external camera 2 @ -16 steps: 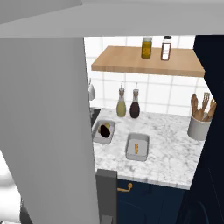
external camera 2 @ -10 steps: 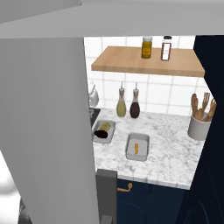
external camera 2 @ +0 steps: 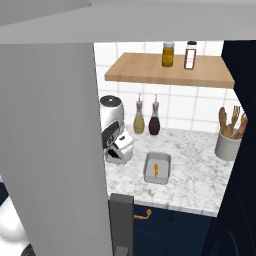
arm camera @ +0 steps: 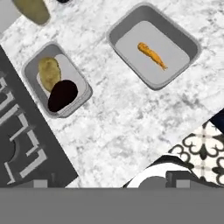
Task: Take the meat container that has the shrimp and place it on the second highest rack of the freezer. Then take the vegetable container that has the avocado and potato and place it on the highest rack of the freezer.
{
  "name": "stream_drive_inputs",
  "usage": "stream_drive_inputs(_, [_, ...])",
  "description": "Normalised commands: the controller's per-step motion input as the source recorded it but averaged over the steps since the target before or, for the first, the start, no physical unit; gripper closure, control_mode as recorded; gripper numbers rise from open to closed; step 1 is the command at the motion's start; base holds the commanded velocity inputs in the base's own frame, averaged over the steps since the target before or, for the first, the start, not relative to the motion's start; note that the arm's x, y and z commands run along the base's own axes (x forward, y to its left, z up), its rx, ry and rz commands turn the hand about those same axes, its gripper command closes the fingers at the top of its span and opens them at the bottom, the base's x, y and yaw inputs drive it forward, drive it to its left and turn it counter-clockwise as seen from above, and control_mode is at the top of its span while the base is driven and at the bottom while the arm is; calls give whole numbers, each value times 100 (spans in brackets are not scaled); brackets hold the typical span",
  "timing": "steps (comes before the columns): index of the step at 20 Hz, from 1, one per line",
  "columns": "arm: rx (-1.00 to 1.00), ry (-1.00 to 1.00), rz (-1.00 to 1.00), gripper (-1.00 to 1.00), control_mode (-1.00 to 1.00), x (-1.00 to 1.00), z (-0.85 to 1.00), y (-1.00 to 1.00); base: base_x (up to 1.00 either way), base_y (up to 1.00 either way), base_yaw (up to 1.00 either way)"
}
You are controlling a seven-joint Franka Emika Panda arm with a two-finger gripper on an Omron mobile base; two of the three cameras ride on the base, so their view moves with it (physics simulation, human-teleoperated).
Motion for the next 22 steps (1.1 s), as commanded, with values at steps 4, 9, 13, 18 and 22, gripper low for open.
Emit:
stream_drive_inputs(4, [21, 7, -67, -100, -100, -4, -64, -96, 0, 0, 0])
stream_drive_inputs(9, [22, 9, -56, -100, -100, 0, -46, -94, 0, 0, 0])
stream_drive_inputs(13, [6, 0, -6, -100, -100, 4, -12, -40, 0, 0, 0])
stream_drive_inputs(18, [0, 0, 0, -100, -100, 31, -39, -18, 0, 0, 0])
stream_drive_inputs(22, [0, 2, -1, -100, -100, 16, -18, -11, 0, 0, 0])
